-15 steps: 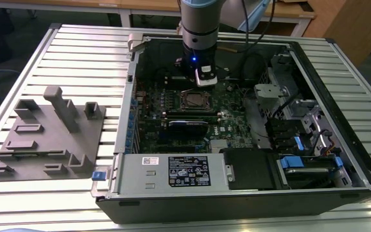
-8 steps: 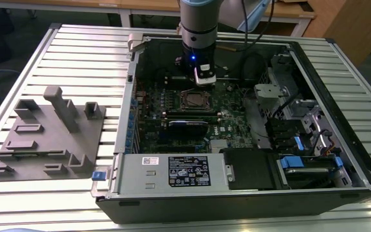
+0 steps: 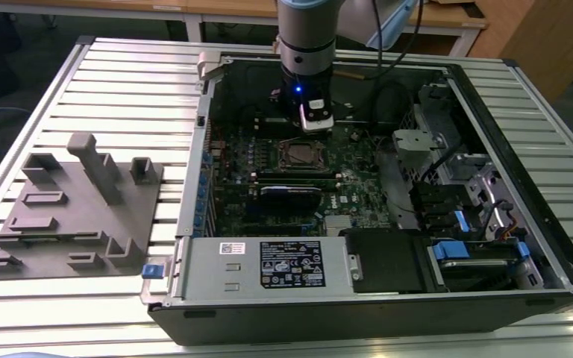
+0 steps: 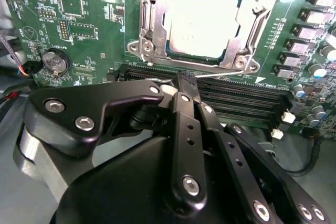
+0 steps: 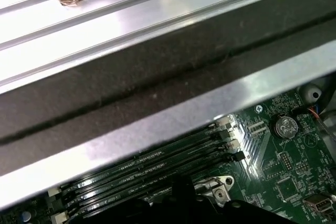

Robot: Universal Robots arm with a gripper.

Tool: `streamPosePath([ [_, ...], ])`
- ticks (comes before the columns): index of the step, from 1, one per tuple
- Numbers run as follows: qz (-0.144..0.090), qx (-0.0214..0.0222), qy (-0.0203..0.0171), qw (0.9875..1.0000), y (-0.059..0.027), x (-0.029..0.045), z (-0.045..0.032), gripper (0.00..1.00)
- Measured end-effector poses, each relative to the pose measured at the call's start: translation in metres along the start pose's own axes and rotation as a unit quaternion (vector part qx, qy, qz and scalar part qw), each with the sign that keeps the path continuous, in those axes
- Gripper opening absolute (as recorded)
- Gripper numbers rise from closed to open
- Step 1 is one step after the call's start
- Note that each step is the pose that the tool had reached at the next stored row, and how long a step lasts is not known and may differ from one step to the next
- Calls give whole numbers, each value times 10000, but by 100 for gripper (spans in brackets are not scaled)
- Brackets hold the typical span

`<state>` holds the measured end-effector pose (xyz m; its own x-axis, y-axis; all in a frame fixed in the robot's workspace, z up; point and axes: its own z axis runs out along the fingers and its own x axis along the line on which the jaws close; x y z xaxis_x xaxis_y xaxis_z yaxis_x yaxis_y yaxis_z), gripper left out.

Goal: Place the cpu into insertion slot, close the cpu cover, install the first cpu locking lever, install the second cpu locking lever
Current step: 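Install the first cpu locking lever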

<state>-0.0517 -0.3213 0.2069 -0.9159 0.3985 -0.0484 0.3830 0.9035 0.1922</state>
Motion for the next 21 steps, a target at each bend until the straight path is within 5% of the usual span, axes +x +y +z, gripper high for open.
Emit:
streamPosePath([
  [17, -28, 185, -131, 9997, 18, 19, 73, 10],
  [21, -28, 190, -133, 9997, 34, 26, 76, 10],
])
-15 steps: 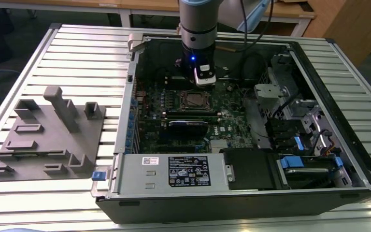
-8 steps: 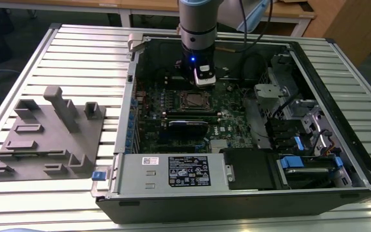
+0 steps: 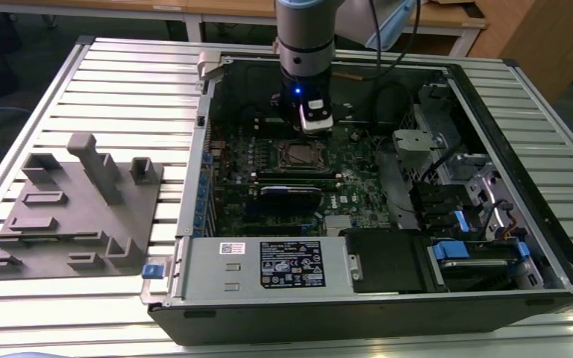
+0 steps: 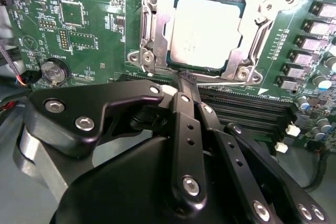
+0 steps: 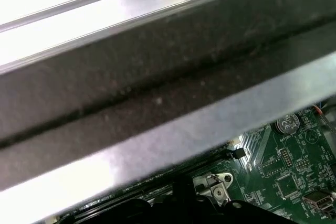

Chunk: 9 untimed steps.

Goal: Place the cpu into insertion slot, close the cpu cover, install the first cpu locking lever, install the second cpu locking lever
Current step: 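Install the first cpu locking lever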

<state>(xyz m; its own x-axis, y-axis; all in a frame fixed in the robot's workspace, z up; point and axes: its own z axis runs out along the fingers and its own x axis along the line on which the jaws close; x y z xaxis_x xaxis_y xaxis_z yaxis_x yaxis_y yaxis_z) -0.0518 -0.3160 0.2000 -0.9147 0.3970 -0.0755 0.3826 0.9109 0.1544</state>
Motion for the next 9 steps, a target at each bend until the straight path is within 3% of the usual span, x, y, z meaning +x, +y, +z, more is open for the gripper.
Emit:
streamPosePath([
  [9, 48, 6, -8, 10000, 26, 11, 3, 10],
])
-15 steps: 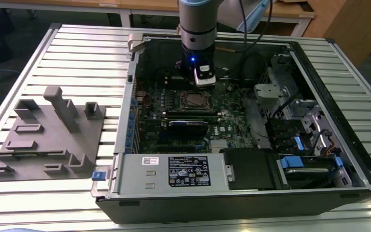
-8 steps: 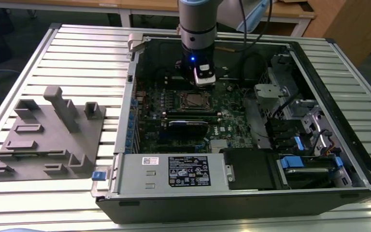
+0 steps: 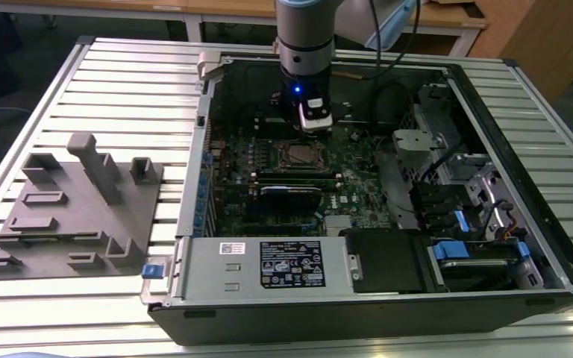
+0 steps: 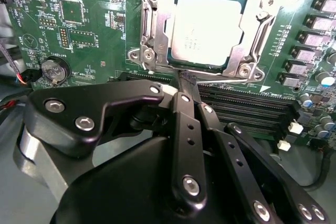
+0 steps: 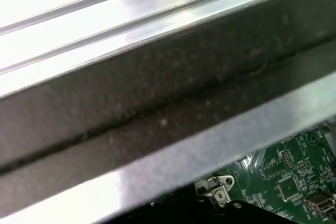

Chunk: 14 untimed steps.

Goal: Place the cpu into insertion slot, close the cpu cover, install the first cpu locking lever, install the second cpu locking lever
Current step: 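Install the first cpu locking lever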

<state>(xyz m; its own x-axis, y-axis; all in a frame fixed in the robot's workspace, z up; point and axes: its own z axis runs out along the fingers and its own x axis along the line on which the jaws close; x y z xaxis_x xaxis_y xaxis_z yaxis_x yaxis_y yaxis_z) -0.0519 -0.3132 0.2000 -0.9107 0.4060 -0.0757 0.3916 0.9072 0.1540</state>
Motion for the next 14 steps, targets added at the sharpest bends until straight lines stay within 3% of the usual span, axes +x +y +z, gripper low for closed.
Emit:
streamPosePath([
  [14, 63, 6, -10, 10000, 12, 0, -36, 10],
])
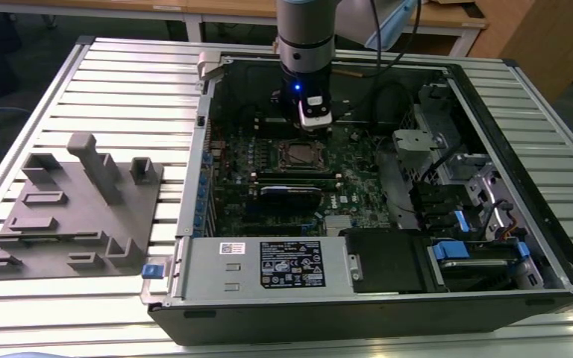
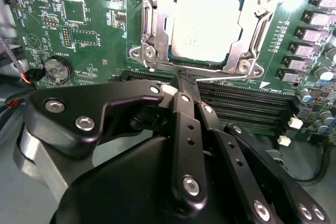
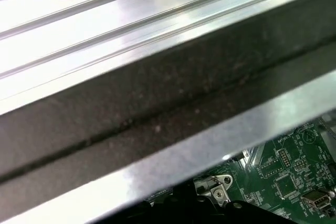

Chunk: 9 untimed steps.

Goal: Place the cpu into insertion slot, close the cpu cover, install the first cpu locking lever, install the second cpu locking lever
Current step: 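Install the first cpu locking lever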

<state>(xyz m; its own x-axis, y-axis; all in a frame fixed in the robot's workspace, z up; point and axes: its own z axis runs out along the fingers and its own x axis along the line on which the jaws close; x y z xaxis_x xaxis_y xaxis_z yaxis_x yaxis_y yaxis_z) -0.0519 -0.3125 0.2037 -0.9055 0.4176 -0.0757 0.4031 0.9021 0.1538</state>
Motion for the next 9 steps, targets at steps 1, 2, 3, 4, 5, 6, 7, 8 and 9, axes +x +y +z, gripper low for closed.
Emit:
streamPosePath([
  [1, 7, 0, -1, 10000, 3, 1, 1, 10],
  [2, 15, -1, -2, 10000, 6, 2, 2, 10],
  [3, 22, -2, -2, 10000, 8, 3, 2, 10],
  [4, 29, -4, -2, 10000, 10, 5, 3, 10],
  [5, 35, -5, -2, 10000, 12, 6, 3, 10],
  [6, 41, -6, -3, 10000, 14, 6, 4, 10],
  [7, 45, -6, -4, 10000, 15, 7, 5, 10],
  [8, 49, -5, -4, 10000, 17, 8, 5, 10],
  [9, 54, -6, -5, 10000, 18, 9, 6, 10],
])
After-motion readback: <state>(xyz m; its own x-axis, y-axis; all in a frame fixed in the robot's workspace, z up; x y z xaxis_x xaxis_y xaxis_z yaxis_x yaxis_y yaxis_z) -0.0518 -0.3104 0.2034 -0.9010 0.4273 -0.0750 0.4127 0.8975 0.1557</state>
